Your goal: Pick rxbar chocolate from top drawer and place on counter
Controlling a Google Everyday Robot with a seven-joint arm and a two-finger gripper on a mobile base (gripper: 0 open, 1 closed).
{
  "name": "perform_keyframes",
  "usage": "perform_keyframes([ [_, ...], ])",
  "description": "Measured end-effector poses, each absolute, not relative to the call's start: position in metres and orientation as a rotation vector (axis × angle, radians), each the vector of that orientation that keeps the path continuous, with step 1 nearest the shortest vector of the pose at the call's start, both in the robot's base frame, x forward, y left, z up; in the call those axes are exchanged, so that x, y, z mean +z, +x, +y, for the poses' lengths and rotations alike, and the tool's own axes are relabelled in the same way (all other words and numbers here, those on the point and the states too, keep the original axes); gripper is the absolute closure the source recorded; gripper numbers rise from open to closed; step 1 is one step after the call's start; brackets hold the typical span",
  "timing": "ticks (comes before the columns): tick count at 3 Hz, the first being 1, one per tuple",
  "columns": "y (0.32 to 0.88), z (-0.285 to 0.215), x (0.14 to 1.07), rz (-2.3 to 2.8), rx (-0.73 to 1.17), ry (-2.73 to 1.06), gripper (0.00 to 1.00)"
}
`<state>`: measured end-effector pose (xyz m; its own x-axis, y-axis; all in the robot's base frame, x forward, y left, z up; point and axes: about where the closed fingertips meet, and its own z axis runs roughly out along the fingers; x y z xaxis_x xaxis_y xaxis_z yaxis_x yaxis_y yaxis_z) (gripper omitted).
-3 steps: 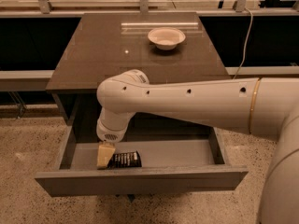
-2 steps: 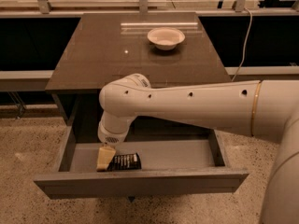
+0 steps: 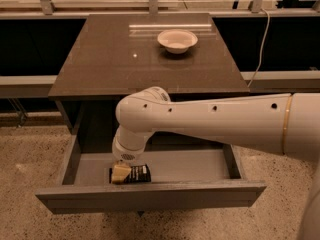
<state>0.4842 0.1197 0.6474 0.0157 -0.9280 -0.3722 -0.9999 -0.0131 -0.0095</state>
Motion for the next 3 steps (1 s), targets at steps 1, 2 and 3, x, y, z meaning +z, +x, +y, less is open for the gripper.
perform_keyframes([
  [1, 0.476, 0.107, 0.644, 1.970, 0.390, -2.044, 0.19],
  [2, 0.470, 0.095, 0.643, 1.955, 0.393, -2.074, 0.19],
  [3, 0.470, 0.084, 0.637, 1.947, 0.414, -2.094, 0.20],
])
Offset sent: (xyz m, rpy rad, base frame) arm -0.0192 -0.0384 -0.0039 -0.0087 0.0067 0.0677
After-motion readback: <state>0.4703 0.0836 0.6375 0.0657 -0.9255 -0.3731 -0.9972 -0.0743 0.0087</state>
